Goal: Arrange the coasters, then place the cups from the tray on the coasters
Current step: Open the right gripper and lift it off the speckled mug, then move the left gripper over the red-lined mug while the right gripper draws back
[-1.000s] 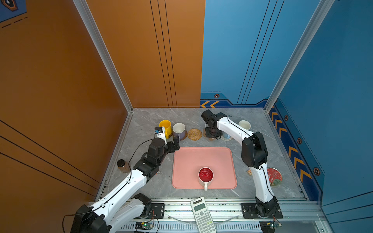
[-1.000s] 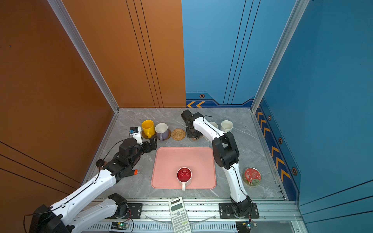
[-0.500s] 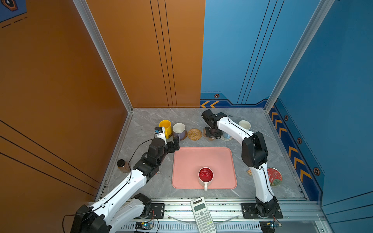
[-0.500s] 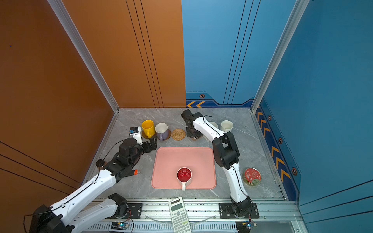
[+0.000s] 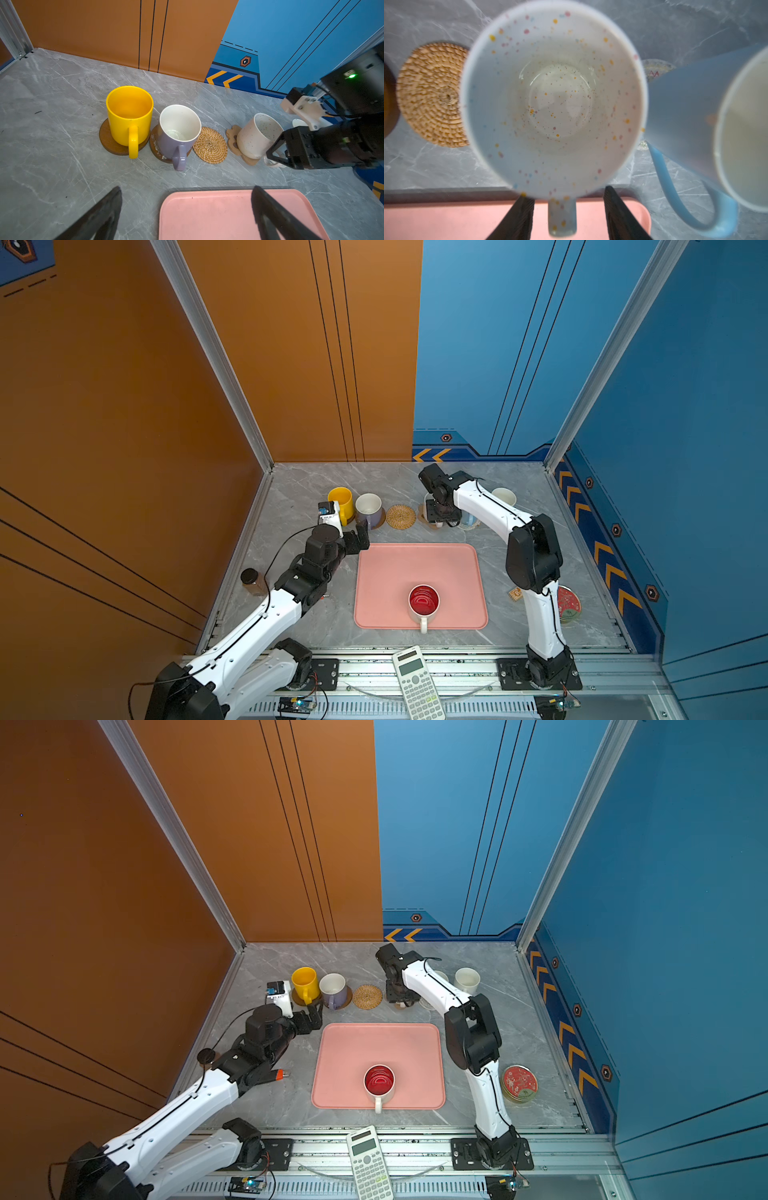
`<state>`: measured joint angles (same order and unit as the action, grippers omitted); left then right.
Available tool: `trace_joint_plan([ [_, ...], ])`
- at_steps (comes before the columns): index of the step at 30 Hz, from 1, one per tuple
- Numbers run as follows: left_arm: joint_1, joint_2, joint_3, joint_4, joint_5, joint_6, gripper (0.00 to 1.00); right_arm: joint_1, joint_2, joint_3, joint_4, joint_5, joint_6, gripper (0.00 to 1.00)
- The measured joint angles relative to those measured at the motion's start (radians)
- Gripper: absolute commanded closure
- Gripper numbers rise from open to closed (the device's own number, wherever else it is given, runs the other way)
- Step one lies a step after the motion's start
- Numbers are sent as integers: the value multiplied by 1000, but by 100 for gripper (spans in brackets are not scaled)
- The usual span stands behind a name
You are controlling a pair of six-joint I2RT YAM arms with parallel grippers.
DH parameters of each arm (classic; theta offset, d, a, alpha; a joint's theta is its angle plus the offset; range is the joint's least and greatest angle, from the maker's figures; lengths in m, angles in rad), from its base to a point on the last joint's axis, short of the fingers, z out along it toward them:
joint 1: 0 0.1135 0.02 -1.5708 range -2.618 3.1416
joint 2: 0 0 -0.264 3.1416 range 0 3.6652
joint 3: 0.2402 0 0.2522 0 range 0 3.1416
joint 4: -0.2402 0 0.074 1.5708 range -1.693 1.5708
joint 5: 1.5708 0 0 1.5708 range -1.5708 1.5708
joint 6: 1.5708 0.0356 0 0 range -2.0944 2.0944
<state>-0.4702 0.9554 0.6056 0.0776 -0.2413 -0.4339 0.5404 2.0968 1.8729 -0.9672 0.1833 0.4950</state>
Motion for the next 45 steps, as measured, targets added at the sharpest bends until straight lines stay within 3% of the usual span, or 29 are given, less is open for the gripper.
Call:
trace_joint_plan([
  [12,0,12,1,0,15,-1,5,42,-341,-133,74,53,45,40],
  [19,-18,40,22,-2,37,-1,6,42,-674,-428,330,49,125,36],
  [21,-29,47,33,-3,41,-1,6,43,-763,-528,422,53,145,24],
  [25,-61,69,57,-6,46,0,7,56,-879,-711,585,92,167,22],
  [36,-245,139,217,-204,26,32,9,89,-1024,-1031,838,208,157,20],
  [45,-493,135,335,-516,-97,7,12,19,-1033,-1053,847,159,210,20],
])
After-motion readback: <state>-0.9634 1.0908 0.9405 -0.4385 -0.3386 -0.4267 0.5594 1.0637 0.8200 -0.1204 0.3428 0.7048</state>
